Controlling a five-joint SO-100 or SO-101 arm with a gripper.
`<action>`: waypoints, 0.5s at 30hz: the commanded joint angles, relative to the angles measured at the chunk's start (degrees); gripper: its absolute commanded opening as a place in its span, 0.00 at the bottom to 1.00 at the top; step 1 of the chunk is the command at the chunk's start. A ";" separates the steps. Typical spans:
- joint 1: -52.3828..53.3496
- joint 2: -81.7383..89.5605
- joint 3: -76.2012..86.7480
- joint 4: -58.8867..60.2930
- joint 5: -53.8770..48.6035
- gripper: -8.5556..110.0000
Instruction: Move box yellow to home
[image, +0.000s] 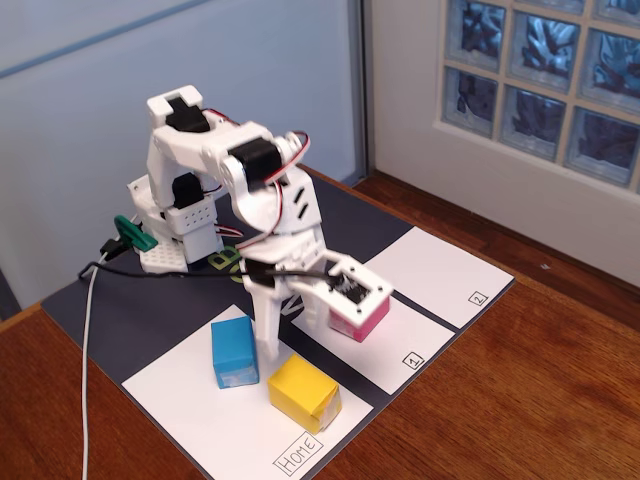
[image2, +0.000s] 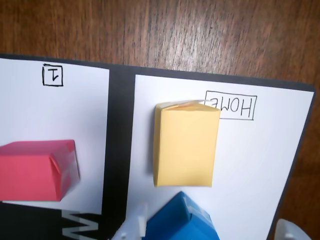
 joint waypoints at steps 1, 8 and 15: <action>-1.14 6.15 -0.18 1.14 -0.53 0.33; -1.67 11.25 0.79 2.64 -0.88 0.32; -1.93 18.72 6.77 2.72 -1.67 0.27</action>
